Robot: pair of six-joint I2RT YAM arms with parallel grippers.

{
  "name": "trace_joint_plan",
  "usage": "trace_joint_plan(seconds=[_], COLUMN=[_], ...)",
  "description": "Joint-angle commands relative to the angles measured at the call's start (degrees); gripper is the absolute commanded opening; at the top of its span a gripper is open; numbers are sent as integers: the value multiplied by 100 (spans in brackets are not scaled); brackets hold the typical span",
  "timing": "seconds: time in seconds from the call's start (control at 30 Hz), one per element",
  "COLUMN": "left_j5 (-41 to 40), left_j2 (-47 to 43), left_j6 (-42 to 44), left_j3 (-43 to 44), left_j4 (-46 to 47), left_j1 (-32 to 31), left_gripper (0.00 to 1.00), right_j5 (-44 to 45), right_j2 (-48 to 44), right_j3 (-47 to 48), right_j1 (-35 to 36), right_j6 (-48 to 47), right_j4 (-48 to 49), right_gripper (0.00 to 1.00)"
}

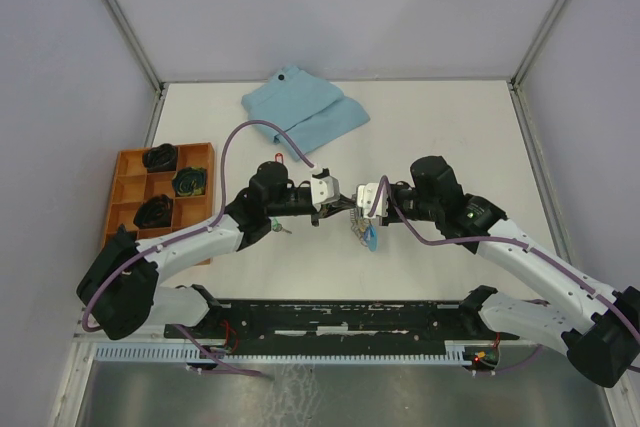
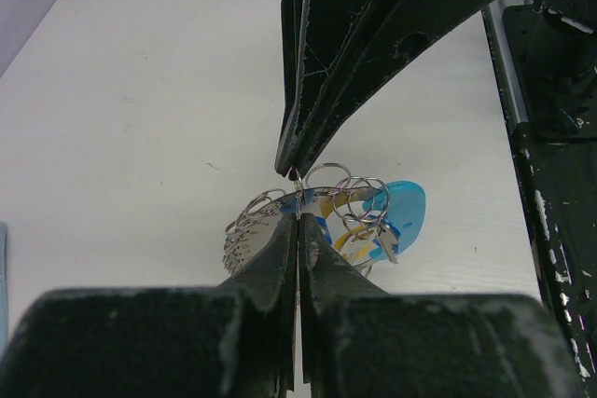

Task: Put the keys on the keyring

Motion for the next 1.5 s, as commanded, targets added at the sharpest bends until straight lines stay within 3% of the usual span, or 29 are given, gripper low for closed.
trace_joint_plan(seconds=[0.0, 1.47], left_j5=[59, 99], left_j2=[-125, 200], left_j6=[-97, -320], left_j3=[166, 368], left_j4=[80, 133], left_j1=[-31, -76], left_gripper=[3, 3], right_j5=[22, -180], right_j2=[-100, -85], right_j3=[31, 94], right_j1=[-10, 2], right_j6=[116, 338], right_j4=[343, 290], right_gripper=[1, 1])
